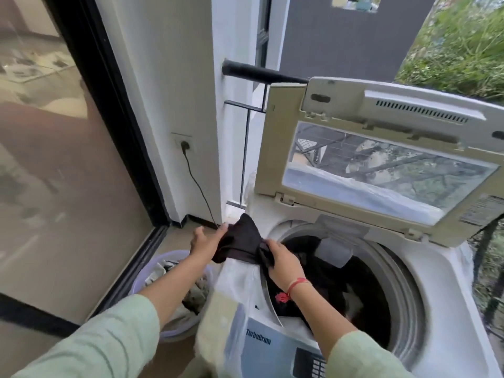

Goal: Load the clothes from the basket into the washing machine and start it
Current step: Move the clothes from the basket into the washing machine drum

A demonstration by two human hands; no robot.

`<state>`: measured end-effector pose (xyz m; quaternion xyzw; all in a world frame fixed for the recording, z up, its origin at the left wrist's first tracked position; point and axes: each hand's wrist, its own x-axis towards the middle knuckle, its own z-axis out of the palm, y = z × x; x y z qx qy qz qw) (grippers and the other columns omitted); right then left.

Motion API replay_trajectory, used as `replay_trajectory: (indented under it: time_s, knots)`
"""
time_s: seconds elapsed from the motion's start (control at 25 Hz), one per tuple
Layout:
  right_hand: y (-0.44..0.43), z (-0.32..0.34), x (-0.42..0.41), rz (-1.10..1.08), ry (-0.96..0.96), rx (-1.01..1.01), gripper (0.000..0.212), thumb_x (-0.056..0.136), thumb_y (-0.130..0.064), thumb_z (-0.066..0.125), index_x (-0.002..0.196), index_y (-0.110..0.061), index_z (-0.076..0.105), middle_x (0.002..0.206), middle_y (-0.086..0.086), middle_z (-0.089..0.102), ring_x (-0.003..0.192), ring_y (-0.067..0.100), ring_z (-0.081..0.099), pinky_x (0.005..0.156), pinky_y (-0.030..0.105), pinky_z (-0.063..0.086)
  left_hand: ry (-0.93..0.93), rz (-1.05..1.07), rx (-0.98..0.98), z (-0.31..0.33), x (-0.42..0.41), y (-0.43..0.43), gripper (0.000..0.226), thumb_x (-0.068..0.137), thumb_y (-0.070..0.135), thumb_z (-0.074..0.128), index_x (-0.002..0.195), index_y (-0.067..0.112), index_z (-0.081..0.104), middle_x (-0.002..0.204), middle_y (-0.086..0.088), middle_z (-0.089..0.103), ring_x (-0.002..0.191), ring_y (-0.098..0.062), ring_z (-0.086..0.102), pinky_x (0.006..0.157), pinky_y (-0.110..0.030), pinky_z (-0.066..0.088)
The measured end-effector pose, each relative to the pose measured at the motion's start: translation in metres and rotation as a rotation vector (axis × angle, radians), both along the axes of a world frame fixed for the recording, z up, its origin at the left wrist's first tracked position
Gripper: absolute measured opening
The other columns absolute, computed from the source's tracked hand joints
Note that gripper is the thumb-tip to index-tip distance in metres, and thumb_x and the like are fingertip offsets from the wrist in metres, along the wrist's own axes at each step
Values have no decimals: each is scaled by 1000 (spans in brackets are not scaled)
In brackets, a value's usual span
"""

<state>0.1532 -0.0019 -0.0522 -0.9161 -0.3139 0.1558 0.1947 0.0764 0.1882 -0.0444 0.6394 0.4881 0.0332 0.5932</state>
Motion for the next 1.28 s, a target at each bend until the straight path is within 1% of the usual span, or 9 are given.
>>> replay_trajectory:
  time_s: [0.08,0.16,0.32,0.44,0.56,0.64,0.76,1.08,1.28]
  knots:
    - [-12,6,-3,-54,-117,5,40,80,-6,48,115,-23,52,105,4,57,95,33,59,72,35,46,63,-33,-308,-26,7,3,110,55,78,68,140,13,39,138,-10,49,125,-32,47,103,-43,39]
    - [-26,20,-4,-138,-193,69,38,75,-4,48,106,-23,58,96,2,54,86,32,60,66,36,47,-15,-28,-365,-26,10,-5,79,64,60,76,123,9,59,109,-10,68,101,-30,64,92,-43,51]
    - [-71,70,2,-357,-413,272,39,65,5,54,95,-18,62,89,3,55,72,34,58,55,34,46,-363,-161,445,43,27,-41,20,85,25,66,73,10,63,59,0,51,59,-15,47,55,-28,35]
    - [-133,91,13,-562,-508,368,47,64,9,58,103,-18,62,96,3,60,79,32,60,64,36,49,-581,-540,874,90,41,-96,10,86,17,63,76,15,65,67,0,61,63,-12,51,61,-26,40]
    - [-182,77,9,-302,-240,15,47,75,-8,67,118,-23,58,112,-5,63,100,20,62,83,31,50,-361,-1007,1345,75,63,-137,11,85,5,57,85,13,64,87,-5,64,86,-26,60,85,-34,44]
    - [-199,62,-4,-38,159,-304,35,81,-19,65,116,-22,59,109,-5,63,100,14,60,87,25,45,186,-1431,1270,52,69,-139,19,87,9,54,105,10,61,108,-9,62,102,-30,57,90,-38,41]
    - [-215,49,-19,-82,381,-297,30,91,-17,53,120,-22,58,109,-3,64,98,8,59,85,13,42,644,-1791,1025,20,69,-141,43,87,36,59,122,10,54,117,-6,60,106,-29,58,83,-39,44]
    - [-188,20,34,-153,200,-338,45,90,-13,49,135,-19,45,128,7,56,116,25,54,96,30,44,466,-1577,1016,-12,81,-148,38,87,26,54,122,14,50,122,-9,52,113,-29,49,87,-38,38]
    - [-169,-55,74,-62,273,-714,121,69,-28,81,147,-36,-12,157,4,-15,143,39,6,104,60,31,505,-1503,852,-73,106,-166,104,74,27,76,149,20,4,156,-15,5,143,-38,3,112,-60,14]
